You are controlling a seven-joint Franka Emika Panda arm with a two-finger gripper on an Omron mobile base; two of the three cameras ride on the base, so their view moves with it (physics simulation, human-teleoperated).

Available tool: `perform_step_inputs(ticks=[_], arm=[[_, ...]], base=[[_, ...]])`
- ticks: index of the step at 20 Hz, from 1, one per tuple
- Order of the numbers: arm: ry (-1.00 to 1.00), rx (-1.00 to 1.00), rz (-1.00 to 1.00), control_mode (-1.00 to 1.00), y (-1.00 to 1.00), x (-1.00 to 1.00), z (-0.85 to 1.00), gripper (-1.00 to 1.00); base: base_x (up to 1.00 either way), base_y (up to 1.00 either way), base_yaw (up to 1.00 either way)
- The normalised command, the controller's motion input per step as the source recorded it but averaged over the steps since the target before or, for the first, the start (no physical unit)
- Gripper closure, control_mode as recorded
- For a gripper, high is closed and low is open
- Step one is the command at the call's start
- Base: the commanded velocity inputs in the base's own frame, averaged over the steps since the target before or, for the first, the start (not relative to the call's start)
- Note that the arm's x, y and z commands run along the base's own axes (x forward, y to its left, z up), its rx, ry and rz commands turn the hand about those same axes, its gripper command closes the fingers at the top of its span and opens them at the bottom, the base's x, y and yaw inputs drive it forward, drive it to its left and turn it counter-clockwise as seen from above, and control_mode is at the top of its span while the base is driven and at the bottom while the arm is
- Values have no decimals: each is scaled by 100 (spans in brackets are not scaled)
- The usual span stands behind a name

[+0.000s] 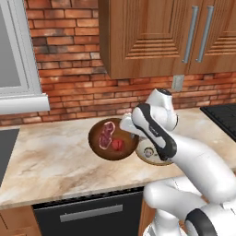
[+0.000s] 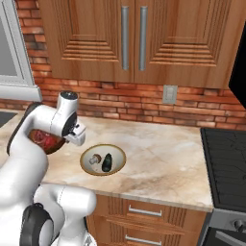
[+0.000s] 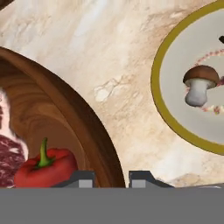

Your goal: Place the bowl containing the steak and bell pepper in the microwave. Close the microwave door and press the start button to microwave the meal.

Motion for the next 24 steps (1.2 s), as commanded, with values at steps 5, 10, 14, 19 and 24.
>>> perform_step_inputs(ticks=[5, 10, 14, 19, 24], arm=[[0, 0, -9, -100, -88, -50, 70, 100], [2, 6, -13, -100, -94, -33, 71, 100], [1, 17, -12, -100, -96, -41, 44, 100], [0, 5, -5, -100, -61, -26, 17, 100], [0, 0, 0, -100, -16, -33, 1, 100]], base=[[0, 0, 0], [0, 0, 0], [0, 0, 0], [0, 0, 0], [0, 0, 0]])
